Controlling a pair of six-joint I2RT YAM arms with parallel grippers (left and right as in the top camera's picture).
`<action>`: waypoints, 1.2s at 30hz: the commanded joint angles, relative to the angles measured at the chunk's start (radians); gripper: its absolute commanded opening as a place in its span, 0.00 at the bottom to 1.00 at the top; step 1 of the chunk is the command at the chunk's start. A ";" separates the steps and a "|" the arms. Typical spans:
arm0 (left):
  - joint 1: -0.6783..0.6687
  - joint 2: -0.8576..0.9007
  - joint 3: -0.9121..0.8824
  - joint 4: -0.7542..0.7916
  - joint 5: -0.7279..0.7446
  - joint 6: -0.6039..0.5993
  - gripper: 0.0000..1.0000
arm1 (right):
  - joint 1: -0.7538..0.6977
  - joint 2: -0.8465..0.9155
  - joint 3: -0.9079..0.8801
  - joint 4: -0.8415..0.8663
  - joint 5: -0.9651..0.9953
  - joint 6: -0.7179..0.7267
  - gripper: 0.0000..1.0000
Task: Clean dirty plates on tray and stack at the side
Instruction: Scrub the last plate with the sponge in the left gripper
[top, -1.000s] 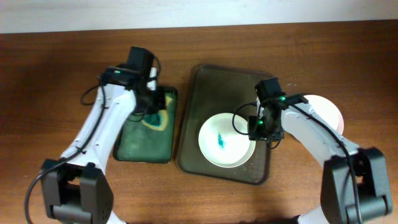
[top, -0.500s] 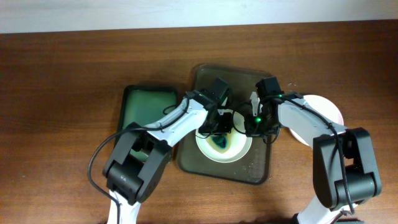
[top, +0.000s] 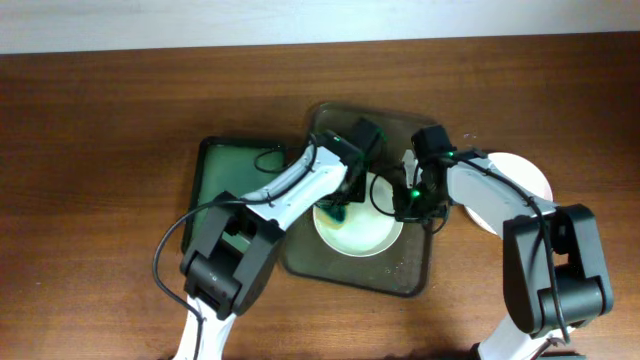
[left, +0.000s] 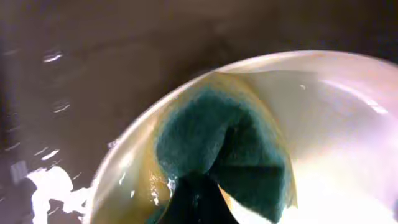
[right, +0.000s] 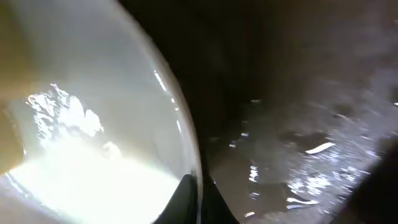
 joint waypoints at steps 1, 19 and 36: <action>-0.055 0.077 -0.005 0.119 0.513 0.093 0.00 | 0.003 0.020 -0.003 0.003 0.032 -0.003 0.04; -0.036 0.078 -0.003 -0.112 0.159 0.139 0.00 | 0.003 0.020 -0.003 0.006 0.032 -0.003 0.04; 0.217 0.078 0.520 -0.634 -0.257 0.048 0.00 | 0.003 0.020 -0.003 -0.002 0.036 -0.004 0.04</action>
